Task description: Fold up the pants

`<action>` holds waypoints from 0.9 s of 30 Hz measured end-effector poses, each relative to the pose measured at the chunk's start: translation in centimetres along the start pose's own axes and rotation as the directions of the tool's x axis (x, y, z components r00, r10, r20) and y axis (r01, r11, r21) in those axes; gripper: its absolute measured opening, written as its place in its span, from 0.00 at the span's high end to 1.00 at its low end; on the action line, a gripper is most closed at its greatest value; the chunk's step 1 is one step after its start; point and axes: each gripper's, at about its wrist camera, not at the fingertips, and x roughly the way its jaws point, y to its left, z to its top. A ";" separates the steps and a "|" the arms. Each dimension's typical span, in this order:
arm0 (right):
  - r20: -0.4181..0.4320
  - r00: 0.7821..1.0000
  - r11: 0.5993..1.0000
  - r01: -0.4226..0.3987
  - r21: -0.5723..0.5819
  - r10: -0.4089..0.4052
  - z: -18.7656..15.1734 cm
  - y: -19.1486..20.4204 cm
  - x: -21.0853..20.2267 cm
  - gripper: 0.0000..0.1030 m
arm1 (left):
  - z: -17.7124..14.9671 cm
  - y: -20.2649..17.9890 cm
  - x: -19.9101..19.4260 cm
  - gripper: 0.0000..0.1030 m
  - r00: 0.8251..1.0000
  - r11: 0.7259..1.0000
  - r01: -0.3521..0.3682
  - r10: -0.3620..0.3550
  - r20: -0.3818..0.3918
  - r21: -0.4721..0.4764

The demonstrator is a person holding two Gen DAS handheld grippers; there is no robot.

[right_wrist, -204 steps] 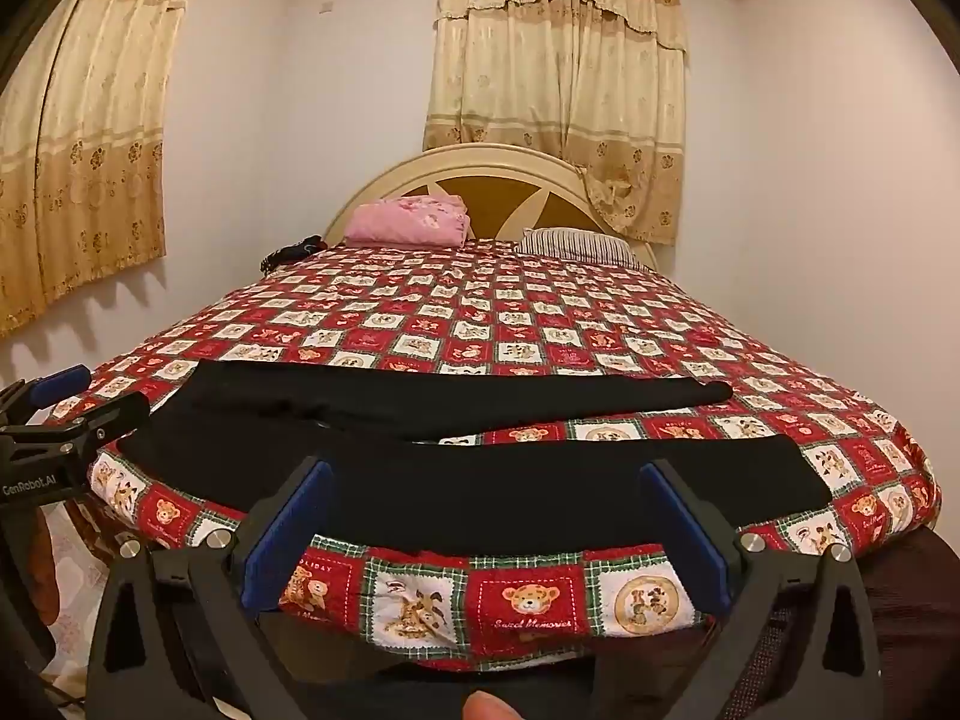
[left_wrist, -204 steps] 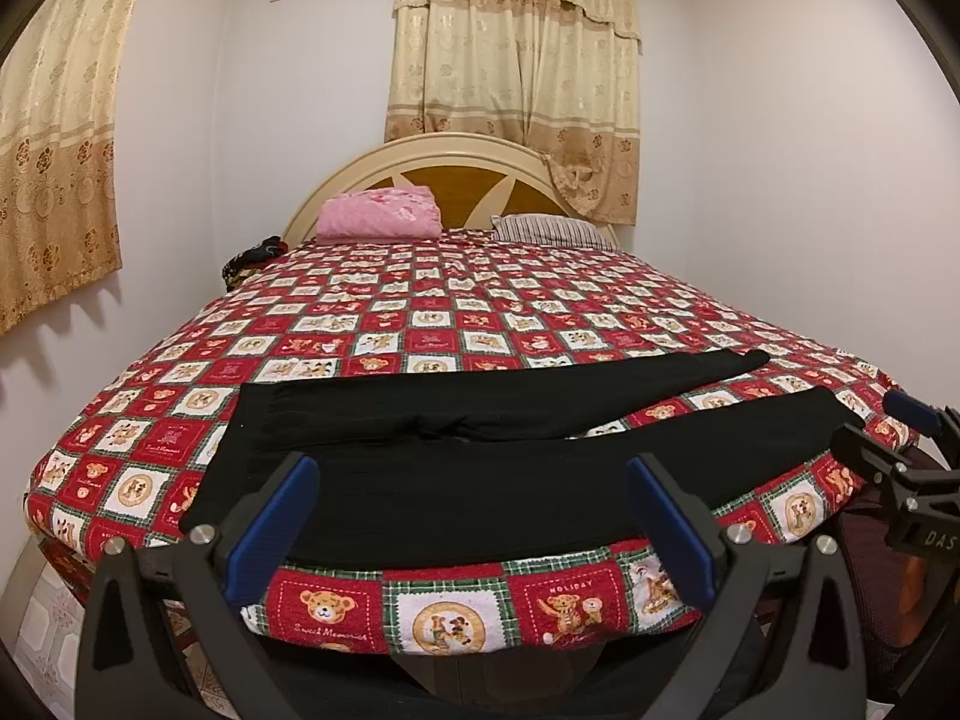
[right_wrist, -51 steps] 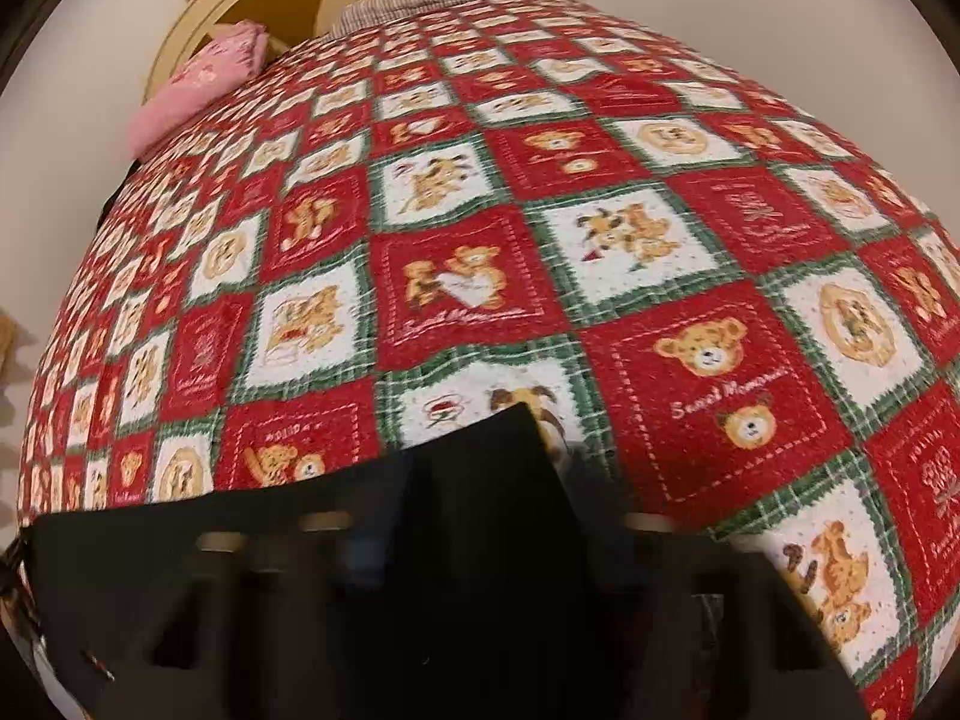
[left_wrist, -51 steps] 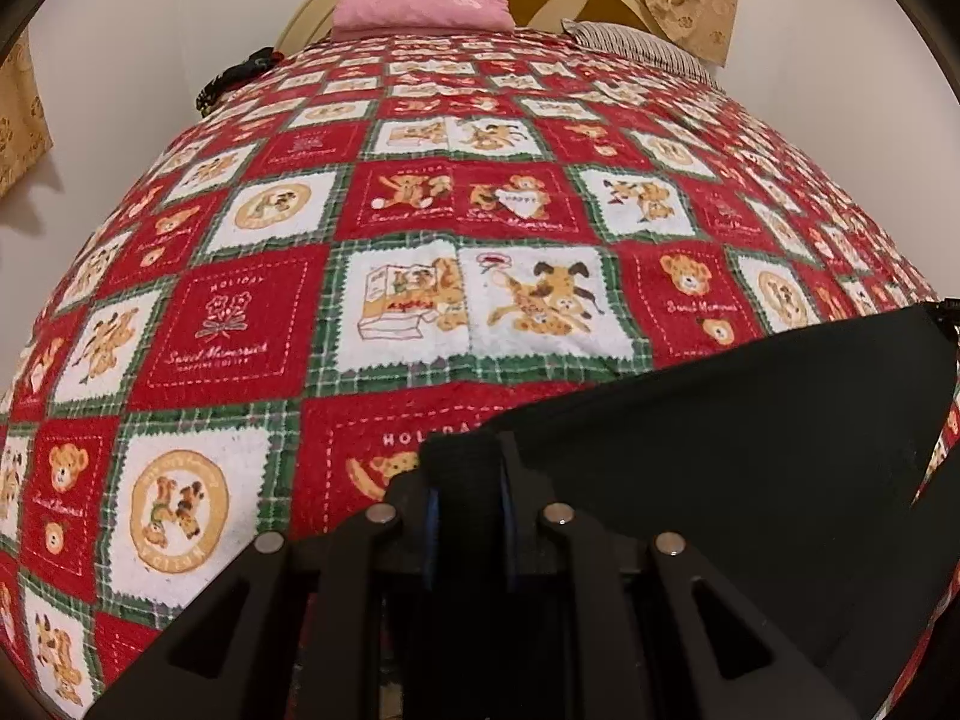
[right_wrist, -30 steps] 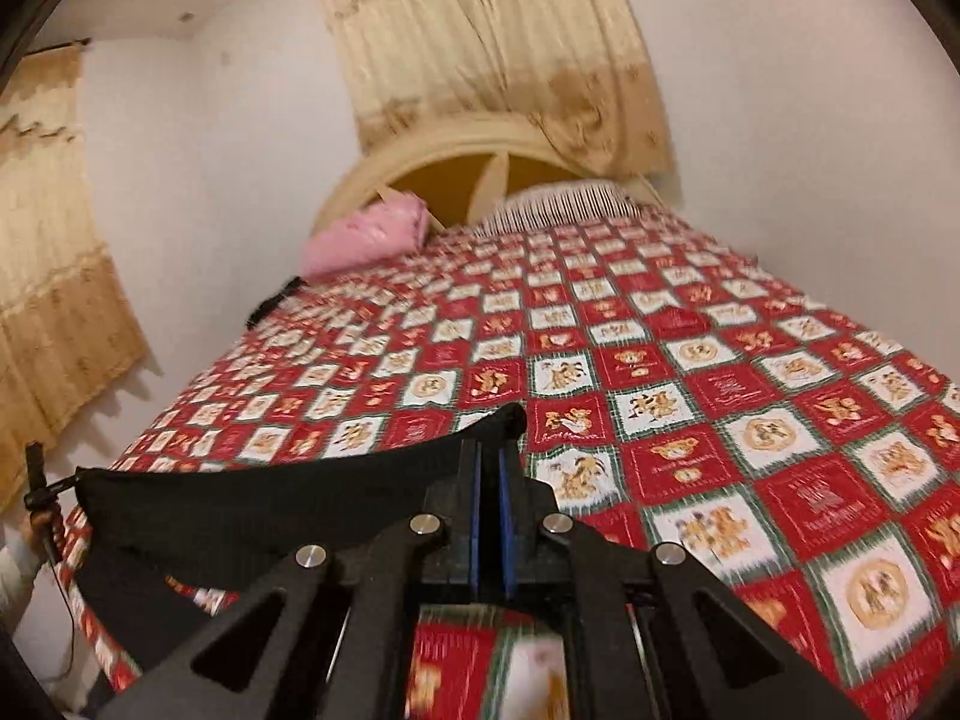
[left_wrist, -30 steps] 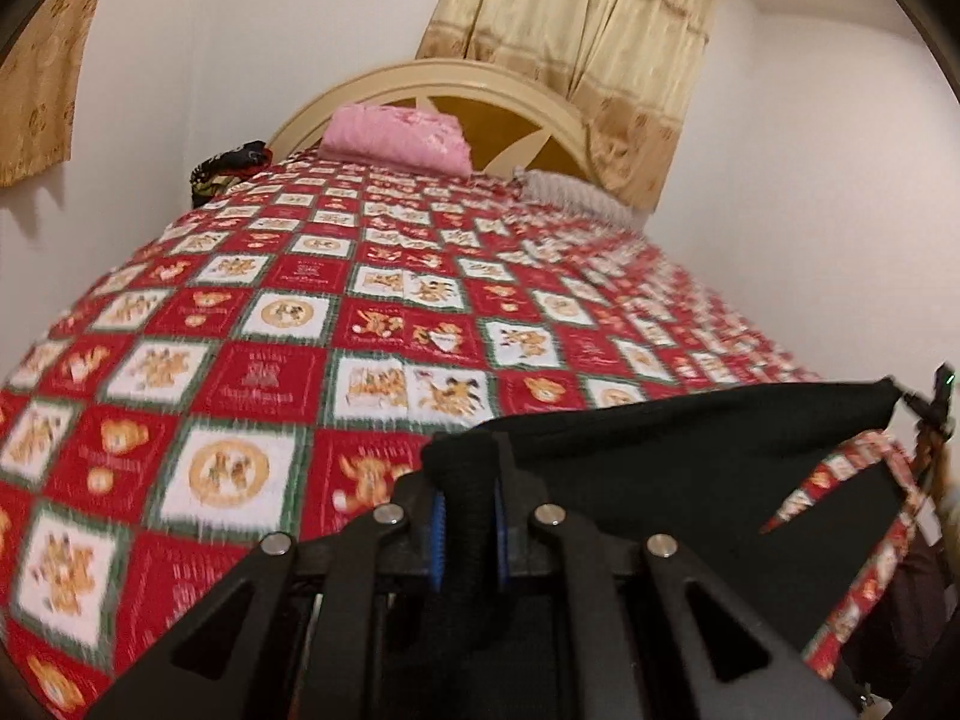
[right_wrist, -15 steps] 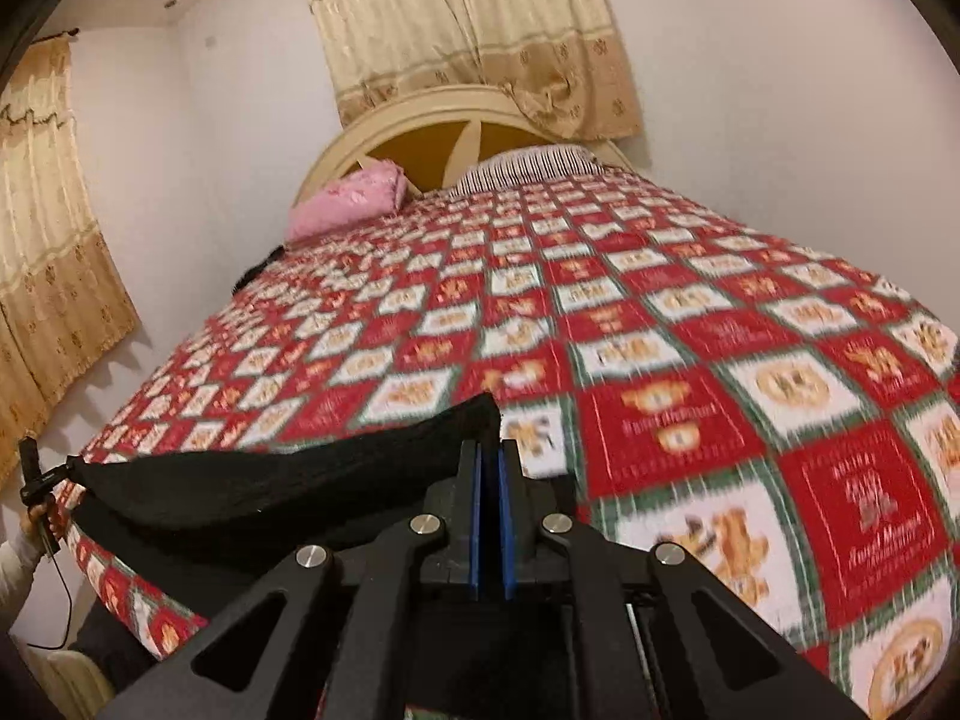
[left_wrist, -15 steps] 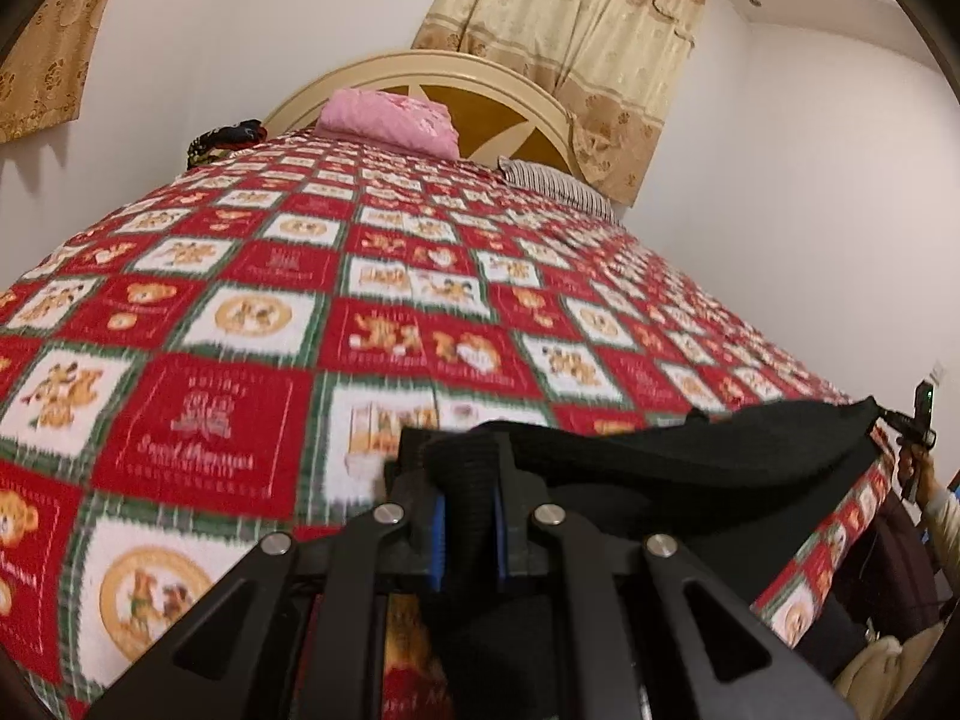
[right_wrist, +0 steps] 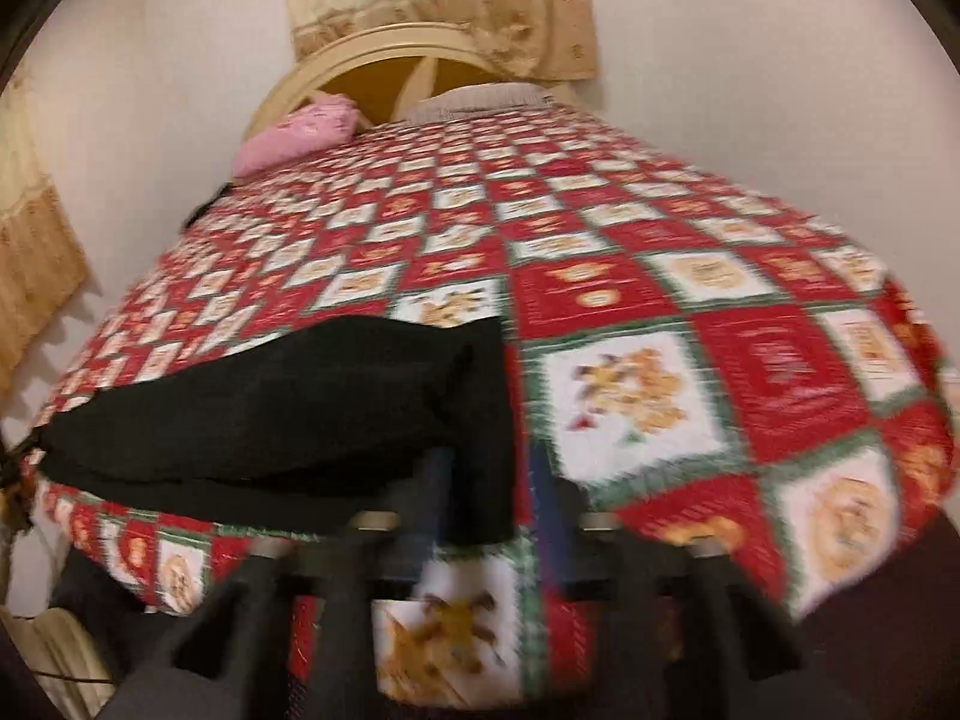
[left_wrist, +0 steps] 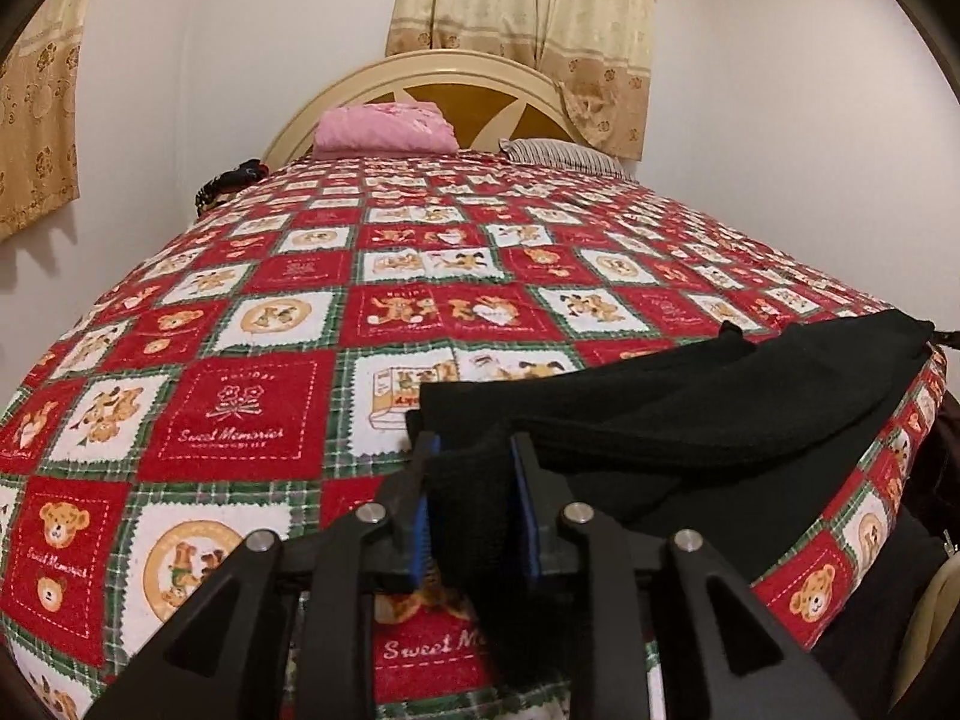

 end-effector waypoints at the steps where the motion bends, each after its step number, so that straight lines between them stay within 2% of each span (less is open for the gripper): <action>1: 0.011 1.000 1.000 0.003 0.013 -0.003 0.0 0.0 -0.9 0.57 | 0.0 0.0 -0.1 0.74 1.000 1.000 0.000 0.000 0.004 0.002; 5: 0.082 0.996 1.000 0.017 0.000 -0.017 1.0 2.9 -4.4 0.57 | -0.3 -0.3 -0.7 0.74 1.000 1.000 -0.002 0.002 0.014 0.007; 8: 0.085 0.996 0.993 -0.011 -0.119 0.021 2.2 9.5 -4.4 0.57 | -0.5 -0.8 -1.0 0.69 1.000 0.999 -0.027 0.026 0.010 0.038; 11: 0.047 0.997 0.959 -0.045 -0.280 0.061 2.2 17.0 -2.0 0.57 | -0.7 -1.1 -1.6 0.67 0.999 0.997 -0.043 0.042 0.006 0.069; 15: -0.045 0.982 0.881 -0.182 -0.437 0.181 0.8 26.6 2.2 0.57 | -0.9 -1.3 -1.7 0.66 0.999 0.994 -0.052 0.053 -0.004 0.096; 17: -0.105 0.964 0.830 -0.265 -0.491 0.246 -0.2 31.2 4.1 0.57 | -0.9 -1.6 -1.4 0.66 0.999 0.993 -0.046 0.047 -0.011 0.112; 20: -0.179 0.938 0.762 -0.345 -0.548 0.296 -2.1 36.3 5.9 0.57 | -0.9 -1.9 -1.4 0.72 0.999 0.991 -0.052 0.053 -0.006 0.123; 23: -0.217 0.929 0.697 -0.369 -0.614 0.301 -4.0 40.6 7.4 0.57 | -0.7 -1.9 -1.7 0.77 0.999 0.991 -0.049 0.049 0.001 0.126; 25: -0.218 0.928 0.669 -0.369 -0.645 0.302 -4.9 42.4 7.8 0.57 | -0.4 -2.0 -1.7 0.80 0.999 0.989 -0.048 0.049 0.002 0.141; 27: -0.247 0.917 0.638 -0.395 -0.661 0.312 -5.6 43.9 8.5 0.57 | 0.0 -2.1 -1.7 0.81 0.999 0.986 -0.053 0.053 0.002 0.160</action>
